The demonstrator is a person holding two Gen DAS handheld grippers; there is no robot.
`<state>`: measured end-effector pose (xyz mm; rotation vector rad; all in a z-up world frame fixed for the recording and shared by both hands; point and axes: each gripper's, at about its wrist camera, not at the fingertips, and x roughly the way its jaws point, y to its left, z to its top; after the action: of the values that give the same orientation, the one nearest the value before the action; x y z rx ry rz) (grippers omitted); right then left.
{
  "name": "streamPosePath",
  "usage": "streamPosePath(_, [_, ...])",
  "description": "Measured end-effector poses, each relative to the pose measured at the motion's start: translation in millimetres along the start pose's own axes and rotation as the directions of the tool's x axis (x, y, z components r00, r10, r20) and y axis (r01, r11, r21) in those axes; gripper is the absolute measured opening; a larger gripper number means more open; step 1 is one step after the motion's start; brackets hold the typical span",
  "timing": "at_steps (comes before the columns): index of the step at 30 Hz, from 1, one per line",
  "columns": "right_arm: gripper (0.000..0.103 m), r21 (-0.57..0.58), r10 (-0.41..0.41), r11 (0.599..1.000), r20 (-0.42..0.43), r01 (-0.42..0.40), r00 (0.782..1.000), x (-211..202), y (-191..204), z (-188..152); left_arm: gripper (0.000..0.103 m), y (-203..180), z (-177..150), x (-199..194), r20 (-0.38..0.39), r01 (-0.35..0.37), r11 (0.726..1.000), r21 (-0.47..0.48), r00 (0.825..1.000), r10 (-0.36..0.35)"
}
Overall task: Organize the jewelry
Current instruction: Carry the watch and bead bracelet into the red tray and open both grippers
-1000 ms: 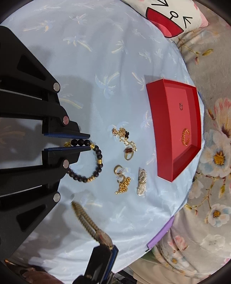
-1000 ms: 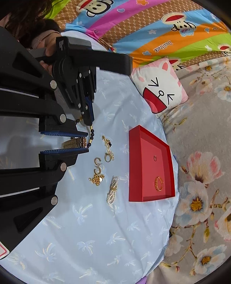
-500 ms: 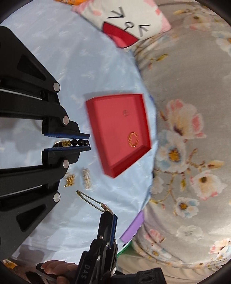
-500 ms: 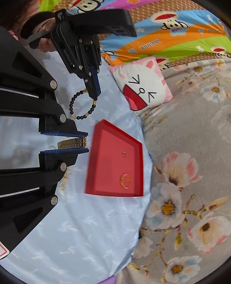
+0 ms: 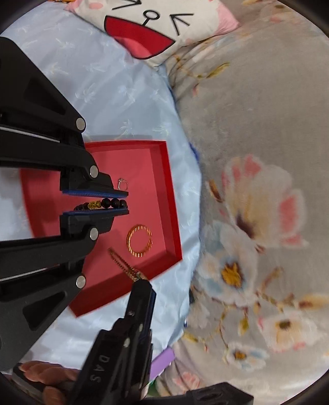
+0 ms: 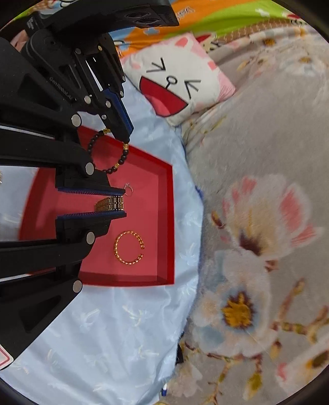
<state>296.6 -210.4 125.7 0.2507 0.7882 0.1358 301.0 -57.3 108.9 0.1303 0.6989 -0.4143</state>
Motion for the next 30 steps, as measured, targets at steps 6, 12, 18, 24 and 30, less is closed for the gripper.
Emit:
streamPosePath(6, [0.011,-0.02,-0.025,1.0,-0.068,0.023,0.997,59,-4,7,0.007,13,-1,56,-0.067,-0.033,0.999,-0.029,0.997,0.031])
streamPosePath(12, [0.011,-0.084,-0.087,0.994,-0.149,0.075,0.985,77,-13,-18,0.007,24,-20,75,-0.134,-0.055,0.998,-0.031,0.99,0.05])
streamPosePath(18, [0.012,-0.12,-0.128,0.987,-0.193,0.106,0.973,81,-22,-34,0.009,26,-33,86,-0.166,-0.065,0.997,-0.042,0.985,0.057])
streamPosePath(24, [0.024,-0.091,-0.106,0.992,-0.169,0.092,0.98,65,-28,-40,0.047,26,-36,76,-0.124,-0.092,0.995,-0.048,0.989,0.086])
streamPosePath(30, [0.028,-0.045,-0.052,0.998,-0.116,0.047,0.992,37,-31,-43,0.052,27,-33,59,-0.092,-0.085,0.994,-0.075,0.993,0.078])
